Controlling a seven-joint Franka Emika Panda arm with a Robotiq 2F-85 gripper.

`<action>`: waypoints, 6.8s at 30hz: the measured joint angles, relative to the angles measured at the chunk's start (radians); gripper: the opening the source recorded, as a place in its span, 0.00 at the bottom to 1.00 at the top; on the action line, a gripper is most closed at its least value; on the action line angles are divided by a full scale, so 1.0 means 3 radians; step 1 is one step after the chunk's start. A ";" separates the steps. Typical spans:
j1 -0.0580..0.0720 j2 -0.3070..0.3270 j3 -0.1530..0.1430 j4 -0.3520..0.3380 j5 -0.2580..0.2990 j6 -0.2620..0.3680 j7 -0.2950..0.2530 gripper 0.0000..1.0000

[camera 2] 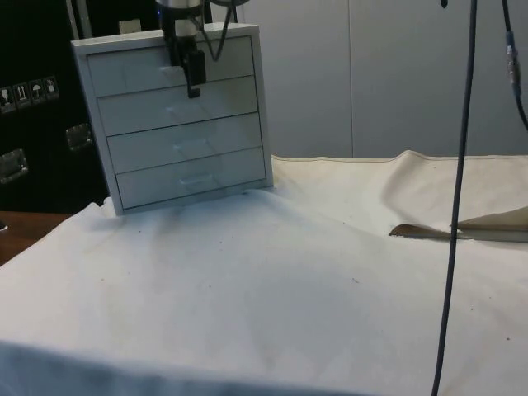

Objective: Open the drawer, then close it.

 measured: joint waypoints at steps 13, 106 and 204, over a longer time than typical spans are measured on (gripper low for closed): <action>0.0000 0.0000 -0.0007 0.0003 0.0000 0.0023 0.0007 0.63; 0.0163 -0.0397 0.0030 -0.0367 -0.0757 0.0217 0.0847 0.00; 0.0187 -0.1253 0.0740 -0.1237 -0.2187 -0.0107 0.2530 0.63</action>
